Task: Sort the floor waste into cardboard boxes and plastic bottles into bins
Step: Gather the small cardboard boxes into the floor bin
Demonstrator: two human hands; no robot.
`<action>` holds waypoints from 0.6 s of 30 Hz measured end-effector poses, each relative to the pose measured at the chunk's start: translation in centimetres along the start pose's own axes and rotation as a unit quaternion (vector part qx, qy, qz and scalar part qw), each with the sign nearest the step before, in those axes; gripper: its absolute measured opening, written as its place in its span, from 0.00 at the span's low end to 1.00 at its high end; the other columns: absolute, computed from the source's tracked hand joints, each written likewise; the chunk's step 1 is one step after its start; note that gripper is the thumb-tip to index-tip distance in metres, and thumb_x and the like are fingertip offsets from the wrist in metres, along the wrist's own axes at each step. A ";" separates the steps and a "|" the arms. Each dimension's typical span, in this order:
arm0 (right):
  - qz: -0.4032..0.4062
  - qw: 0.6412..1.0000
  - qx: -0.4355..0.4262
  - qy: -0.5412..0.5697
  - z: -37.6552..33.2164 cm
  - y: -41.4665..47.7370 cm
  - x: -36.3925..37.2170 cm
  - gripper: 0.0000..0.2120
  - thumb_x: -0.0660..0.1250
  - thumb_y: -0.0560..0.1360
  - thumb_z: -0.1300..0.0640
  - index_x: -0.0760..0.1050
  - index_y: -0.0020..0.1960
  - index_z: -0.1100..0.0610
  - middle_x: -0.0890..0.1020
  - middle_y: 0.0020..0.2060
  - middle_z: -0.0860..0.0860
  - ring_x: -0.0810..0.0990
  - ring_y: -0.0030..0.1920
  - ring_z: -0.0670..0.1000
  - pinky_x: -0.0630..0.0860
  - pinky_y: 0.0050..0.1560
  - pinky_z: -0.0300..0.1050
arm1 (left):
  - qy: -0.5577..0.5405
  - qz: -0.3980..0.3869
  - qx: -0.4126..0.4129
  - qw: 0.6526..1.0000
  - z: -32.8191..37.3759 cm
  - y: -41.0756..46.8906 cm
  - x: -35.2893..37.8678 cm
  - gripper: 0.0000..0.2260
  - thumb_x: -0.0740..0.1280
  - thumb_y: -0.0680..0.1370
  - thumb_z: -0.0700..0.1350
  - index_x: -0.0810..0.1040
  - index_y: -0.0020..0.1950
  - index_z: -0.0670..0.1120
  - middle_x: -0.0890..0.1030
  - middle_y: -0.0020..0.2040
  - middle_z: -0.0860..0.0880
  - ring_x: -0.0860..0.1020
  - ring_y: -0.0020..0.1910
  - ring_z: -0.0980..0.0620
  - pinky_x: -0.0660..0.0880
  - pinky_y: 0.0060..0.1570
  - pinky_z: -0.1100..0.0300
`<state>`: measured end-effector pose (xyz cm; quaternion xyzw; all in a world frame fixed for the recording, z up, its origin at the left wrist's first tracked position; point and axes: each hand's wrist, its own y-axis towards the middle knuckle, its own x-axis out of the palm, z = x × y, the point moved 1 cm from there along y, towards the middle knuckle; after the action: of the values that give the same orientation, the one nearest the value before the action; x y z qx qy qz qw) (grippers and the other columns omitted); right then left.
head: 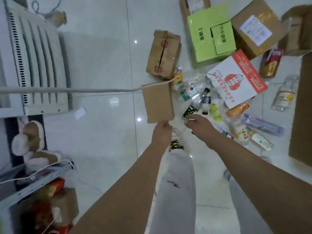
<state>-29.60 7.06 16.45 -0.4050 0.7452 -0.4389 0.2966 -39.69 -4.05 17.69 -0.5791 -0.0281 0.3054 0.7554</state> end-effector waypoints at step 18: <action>-0.018 1.000 0.020 0.003 6.3 28.2 11.2 0.25 0.65 0.79 0.50 0.65 0.73 0.56 0.77 0.59 0.49 0.79 0.53 0.48 0.73 0.41 0.34 | -0.063 0.052 -0.054 0.995 -11.9 28.2 -2.4 0.28 0.61 0.79 0.58 0.65 0.74 0.44 0.74 0.65 0.51 0.73 0.60 0.50 0.67 0.55 0.60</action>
<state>-39.76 2.87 -12.47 -0.4115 0.7298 -0.4599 0.2943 -49.02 -11.41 -10.57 -0.5995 -0.0619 0.3778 0.7029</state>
